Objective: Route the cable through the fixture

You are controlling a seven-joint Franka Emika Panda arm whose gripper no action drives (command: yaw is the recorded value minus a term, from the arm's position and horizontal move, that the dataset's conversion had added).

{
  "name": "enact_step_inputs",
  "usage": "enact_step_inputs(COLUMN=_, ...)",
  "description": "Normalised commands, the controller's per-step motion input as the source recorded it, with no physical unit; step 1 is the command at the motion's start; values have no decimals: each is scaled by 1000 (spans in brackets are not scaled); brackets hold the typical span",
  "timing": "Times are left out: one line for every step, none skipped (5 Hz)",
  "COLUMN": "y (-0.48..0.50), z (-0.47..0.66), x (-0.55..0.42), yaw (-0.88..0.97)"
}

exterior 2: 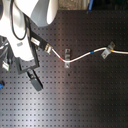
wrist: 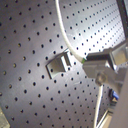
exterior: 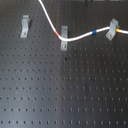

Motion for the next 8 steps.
enact_step_inputs(y=44, z=605, x=-269, yaw=240)
enact_step_inputs(y=310, z=570, x=-196, yaw=431)
enact_step_inputs(y=448, z=403, x=-68, yaw=443)
enact_step_inputs(y=320, z=189, x=-44, yaw=463)
enact_step_inputs(y=13, z=105, x=-195, yaw=386)
enact_step_inputs(y=39, z=109, x=-246, yaw=349)
enact_step_inputs(y=297, z=251, x=-149, yaw=257)
enact_step_inputs(y=374, z=469, x=97, yaw=249)
